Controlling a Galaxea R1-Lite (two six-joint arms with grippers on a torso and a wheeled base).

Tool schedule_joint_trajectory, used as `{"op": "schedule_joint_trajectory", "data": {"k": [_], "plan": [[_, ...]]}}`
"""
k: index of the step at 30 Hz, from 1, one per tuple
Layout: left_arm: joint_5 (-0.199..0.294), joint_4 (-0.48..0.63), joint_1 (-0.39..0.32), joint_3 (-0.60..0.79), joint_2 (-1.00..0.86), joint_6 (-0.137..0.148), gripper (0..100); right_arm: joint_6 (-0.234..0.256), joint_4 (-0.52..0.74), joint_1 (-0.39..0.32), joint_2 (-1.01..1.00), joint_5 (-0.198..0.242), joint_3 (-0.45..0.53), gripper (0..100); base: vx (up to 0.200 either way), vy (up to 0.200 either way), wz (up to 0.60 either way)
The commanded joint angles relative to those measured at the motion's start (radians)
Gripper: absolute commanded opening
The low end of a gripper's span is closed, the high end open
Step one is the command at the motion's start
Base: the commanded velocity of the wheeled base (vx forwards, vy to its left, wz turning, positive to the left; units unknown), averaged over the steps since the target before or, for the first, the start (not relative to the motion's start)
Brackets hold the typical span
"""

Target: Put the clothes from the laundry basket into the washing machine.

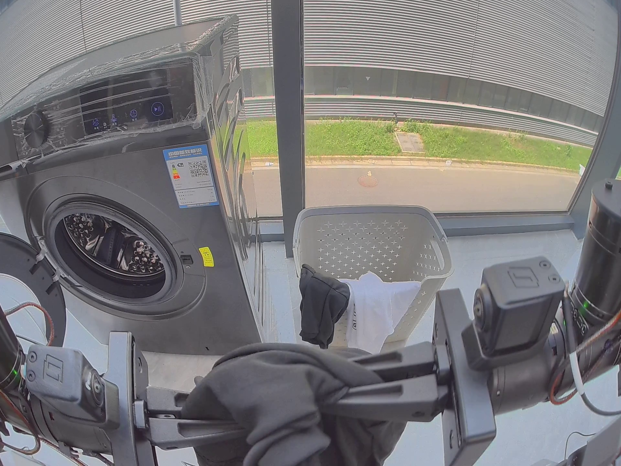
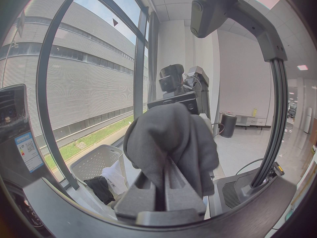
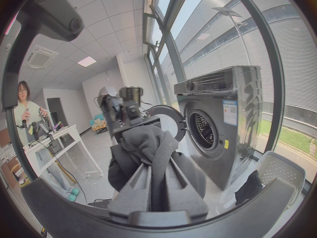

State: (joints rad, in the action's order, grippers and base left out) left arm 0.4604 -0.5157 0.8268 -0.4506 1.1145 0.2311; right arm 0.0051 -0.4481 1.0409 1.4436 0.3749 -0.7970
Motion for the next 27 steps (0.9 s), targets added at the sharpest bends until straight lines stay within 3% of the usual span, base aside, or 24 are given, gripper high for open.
{"op": "schedule_joint_trajectory", "data": {"k": [1,10,11,18,23,27], "plan": [[-0.009,-0.003,0.000,-0.003,-0.030,-0.001,0,0.001,-0.001,-0.067,-0.002,-0.008,-0.001,0,0.000,0.000,0.00],[-0.029,-0.001,-0.005,-0.026,-0.028,-0.006,0,0.013,-0.001,-0.102,-0.019,-0.021,0.001,0,0.000,0.000,0.00],[-0.029,-0.001,-0.005,-0.025,-0.028,-0.006,0,0.013,-0.003,-0.101,-0.019,-0.019,0.001,100,0.000,0.000,0.00],[-0.031,-0.003,-0.015,-0.033,-0.033,-0.015,0,0.018,-0.011,-0.113,-0.045,-0.027,0.044,100,0.000,0.000,0.00],[-0.028,-0.029,-0.074,-0.049,-0.041,-0.021,0,0.019,-0.011,-0.168,-0.109,-0.025,0.156,100,0.000,0.000,0.00],[-0.026,-0.038,-0.083,-0.076,-0.041,-0.045,0,0.021,-0.011,-0.223,-0.166,-0.019,0.219,100,0.000,0.000,0.00]]}}
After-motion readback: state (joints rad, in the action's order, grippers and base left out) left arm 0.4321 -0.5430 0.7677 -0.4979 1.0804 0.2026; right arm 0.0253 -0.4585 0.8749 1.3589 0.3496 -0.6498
